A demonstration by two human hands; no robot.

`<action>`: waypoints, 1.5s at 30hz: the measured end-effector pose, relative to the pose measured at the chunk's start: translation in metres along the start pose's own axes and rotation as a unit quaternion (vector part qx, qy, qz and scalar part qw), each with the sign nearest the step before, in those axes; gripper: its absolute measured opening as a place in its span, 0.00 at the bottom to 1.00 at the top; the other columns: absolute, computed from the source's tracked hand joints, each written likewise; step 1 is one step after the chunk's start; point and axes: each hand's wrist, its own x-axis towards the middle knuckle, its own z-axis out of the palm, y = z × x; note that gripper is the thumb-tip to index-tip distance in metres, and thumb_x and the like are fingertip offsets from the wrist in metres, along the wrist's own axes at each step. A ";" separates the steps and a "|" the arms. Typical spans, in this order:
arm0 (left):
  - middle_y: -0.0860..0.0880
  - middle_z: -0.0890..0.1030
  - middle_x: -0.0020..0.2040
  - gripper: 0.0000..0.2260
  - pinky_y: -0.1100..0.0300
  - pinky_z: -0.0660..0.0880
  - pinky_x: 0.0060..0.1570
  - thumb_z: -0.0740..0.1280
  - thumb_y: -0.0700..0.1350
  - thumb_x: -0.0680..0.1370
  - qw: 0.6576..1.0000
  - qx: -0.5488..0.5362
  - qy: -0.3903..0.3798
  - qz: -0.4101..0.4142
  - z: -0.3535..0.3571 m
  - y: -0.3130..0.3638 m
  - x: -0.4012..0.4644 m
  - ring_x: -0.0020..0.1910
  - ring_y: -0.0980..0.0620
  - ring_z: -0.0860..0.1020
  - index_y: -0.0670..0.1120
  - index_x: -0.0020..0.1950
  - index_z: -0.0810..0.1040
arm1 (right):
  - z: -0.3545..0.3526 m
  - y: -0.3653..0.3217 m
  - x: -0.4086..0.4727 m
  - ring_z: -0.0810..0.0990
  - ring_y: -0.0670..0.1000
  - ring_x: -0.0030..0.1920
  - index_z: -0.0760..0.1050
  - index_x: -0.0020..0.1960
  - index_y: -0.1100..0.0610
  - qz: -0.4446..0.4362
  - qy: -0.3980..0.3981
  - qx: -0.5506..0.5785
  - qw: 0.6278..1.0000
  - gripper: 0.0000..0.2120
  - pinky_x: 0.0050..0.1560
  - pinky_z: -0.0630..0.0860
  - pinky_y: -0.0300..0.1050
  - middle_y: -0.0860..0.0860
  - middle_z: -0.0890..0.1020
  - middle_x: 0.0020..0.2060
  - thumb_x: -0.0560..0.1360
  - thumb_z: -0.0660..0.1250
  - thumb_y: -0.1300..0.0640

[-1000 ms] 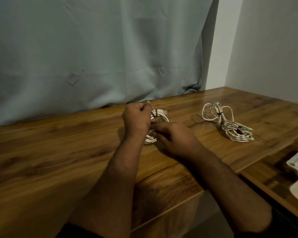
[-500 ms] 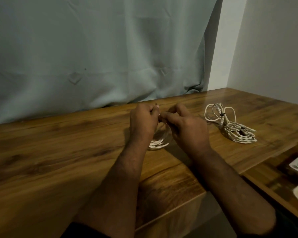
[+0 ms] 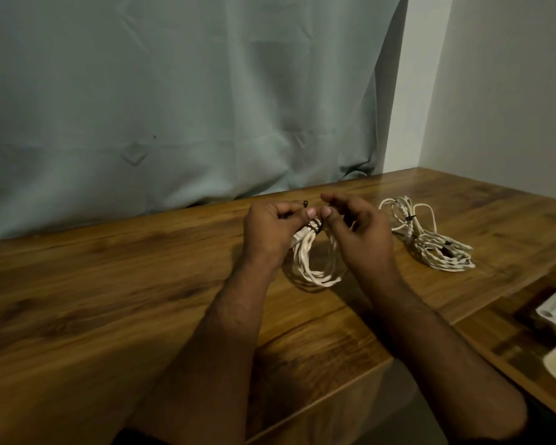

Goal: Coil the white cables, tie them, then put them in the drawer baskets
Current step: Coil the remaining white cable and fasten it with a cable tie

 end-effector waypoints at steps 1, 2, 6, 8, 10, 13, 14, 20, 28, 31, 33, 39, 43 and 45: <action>0.44 0.88 0.40 0.07 0.54 0.80 0.41 0.79 0.44 0.73 1.000 0.012 0.003 0.004 0.001 0.002 -0.001 0.40 0.47 0.85 0.42 0.47 0.88 | -0.001 -0.001 0.000 0.86 0.50 0.48 0.81 0.62 0.56 0.014 0.006 0.016 1.000 0.12 0.50 0.83 0.53 0.49 0.87 0.45 0.78 0.73 0.61; 0.45 0.87 0.40 0.07 0.54 0.81 0.40 0.80 0.44 0.72 1.000 0.020 0.008 0.007 0.002 0.004 -0.001 0.38 0.48 0.85 0.42 0.47 0.88 | -0.002 -0.002 0.000 0.86 0.51 0.47 0.79 0.63 0.57 0.026 0.011 0.033 0.999 0.14 0.48 0.83 0.49 0.51 0.87 0.43 0.78 0.73 0.61; 0.46 0.87 0.39 0.07 0.56 0.80 0.38 0.81 0.43 0.71 0.999 0.029 0.024 0.010 0.004 0.006 -0.001 0.37 0.48 0.86 0.42 0.46 0.88 | -0.002 -0.003 0.001 0.84 0.39 0.41 0.82 0.55 0.59 0.026 0.035 0.017 0.999 0.10 0.42 0.78 0.34 0.47 0.86 0.41 0.75 0.76 0.62; 0.46 0.87 0.39 0.06 0.56 0.79 0.37 0.80 0.42 0.71 0.999 0.033 0.015 0.011 0.004 0.007 -0.002 0.37 0.47 0.86 0.42 0.45 0.88 | -0.003 -0.003 0.000 0.81 0.37 0.40 0.85 0.52 0.58 0.019 0.035 -0.020 0.999 0.07 0.41 0.74 0.31 0.45 0.86 0.42 0.75 0.76 0.60; 0.46 0.87 0.38 0.05 0.57 0.79 0.35 0.80 0.41 0.72 0.999 0.039 0.007 0.010 0.005 0.009 -0.004 0.37 0.47 0.86 0.42 0.45 0.88 | -0.004 -0.001 -0.001 0.82 0.42 0.44 0.86 0.53 0.54 0.014 0.032 -0.054 0.998 0.07 0.42 0.76 0.37 0.44 0.87 0.44 0.76 0.75 0.57; 0.48 0.87 0.38 0.05 0.56 0.80 0.36 0.78 0.42 0.74 0.998 0.061 -0.010 0.026 0.006 0.009 -0.004 0.38 0.48 0.86 0.43 0.47 0.88 | -0.004 0.000 -0.001 0.83 0.52 0.49 0.86 0.55 0.51 -0.028 0.025 -0.111 0.993 0.09 0.48 0.80 0.53 0.43 0.86 0.46 0.76 0.72 0.51; 0.47 0.87 0.38 0.05 0.56 0.80 0.37 0.78 0.42 0.74 0.997 0.062 -0.019 0.031 0.006 0.008 -0.004 0.38 0.48 0.87 0.43 0.48 0.88 | -0.004 0.000 -0.001 0.82 0.52 0.49 0.86 0.55 0.51 -0.045 0.026 -0.132 0.990 0.10 0.49 0.79 0.54 0.44 0.86 0.45 0.76 0.72 0.50; 0.48 0.87 0.39 0.05 0.65 0.76 0.33 0.72 0.36 0.78 0.996 0.005 -0.092 -0.018 0.008 0.011 -0.007 0.35 0.57 0.83 0.40 0.53 0.87 | -0.005 -0.004 -0.002 0.82 0.44 0.47 0.85 0.58 0.53 -0.050 0.018 -0.137 0.989 0.09 0.49 0.81 0.44 0.48 0.83 0.47 0.79 0.72 0.58; 0.40 0.87 0.42 0.05 0.57 0.82 0.42 0.75 0.35 0.76 0.992 -0.033 -0.111 -0.059 0.003 0.009 -0.008 0.40 0.48 0.86 0.39 0.51 0.86 | -0.005 -0.005 -0.004 0.79 0.36 0.45 0.85 0.58 0.56 -0.042 0.001 -0.146 0.988 0.09 0.46 0.72 0.26 0.47 0.82 0.47 0.79 0.71 0.60; 0.39 0.87 0.40 0.03 0.54 0.83 0.43 0.75 0.35 0.76 0.995 -0.022 -0.084 -0.053 0.005 0.010 -0.006 0.39 0.46 0.85 0.38 0.49 0.85 | -0.004 -0.005 -0.003 0.82 0.40 0.48 0.85 0.57 0.55 -0.032 0.014 -0.129 0.991 0.08 0.49 0.78 0.35 0.46 0.84 0.48 0.79 0.71 0.58; 0.39 0.86 0.38 0.03 0.55 0.83 0.40 0.76 0.35 0.75 0.996 -0.020 -0.068 -0.052 0.007 0.013 -0.007 0.36 0.46 0.85 0.38 0.47 0.85 | -0.004 -0.006 -0.003 0.84 0.42 0.48 0.84 0.56 0.55 0.001 0.026 -0.090 0.996 0.07 0.51 0.81 0.41 0.45 0.86 0.47 0.79 0.72 0.58; 0.41 0.85 0.35 0.04 0.56 0.80 0.34 0.78 0.38 0.74 0.999 0.012 -0.020 -0.035 0.007 0.015 -0.007 0.31 0.48 0.83 0.39 0.46 0.85 | -0.003 -0.010 -0.005 0.85 0.43 0.45 0.85 0.51 0.55 0.005 0.015 -0.070 0.997 0.04 0.48 0.83 0.43 0.45 0.86 0.43 0.76 0.75 0.59; 0.44 0.85 0.34 0.04 0.58 0.78 0.30 0.78 0.39 0.74 0.997 0.072 -0.002 -0.009 0.008 0.016 -0.007 0.30 0.50 0.83 0.41 0.46 0.87 | -0.003 -0.007 -0.005 0.85 0.44 0.45 0.85 0.52 0.55 0.001 0.013 -0.088 0.996 0.05 0.49 0.84 0.49 0.46 0.86 0.43 0.76 0.75 0.59; 0.46 0.85 0.35 0.03 0.61 0.76 0.27 0.78 0.39 0.74 0.996 0.091 0.002 -0.001 0.009 0.018 -0.008 0.29 0.53 0.83 0.41 0.46 0.87 | -0.003 -0.006 -0.005 0.85 0.44 0.45 0.85 0.51 0.55 0.000 0.015 -0.092 0.996 0.05 0.48 0.84 0.49 0.45 0.86 0.43 0.76 0.75 0.59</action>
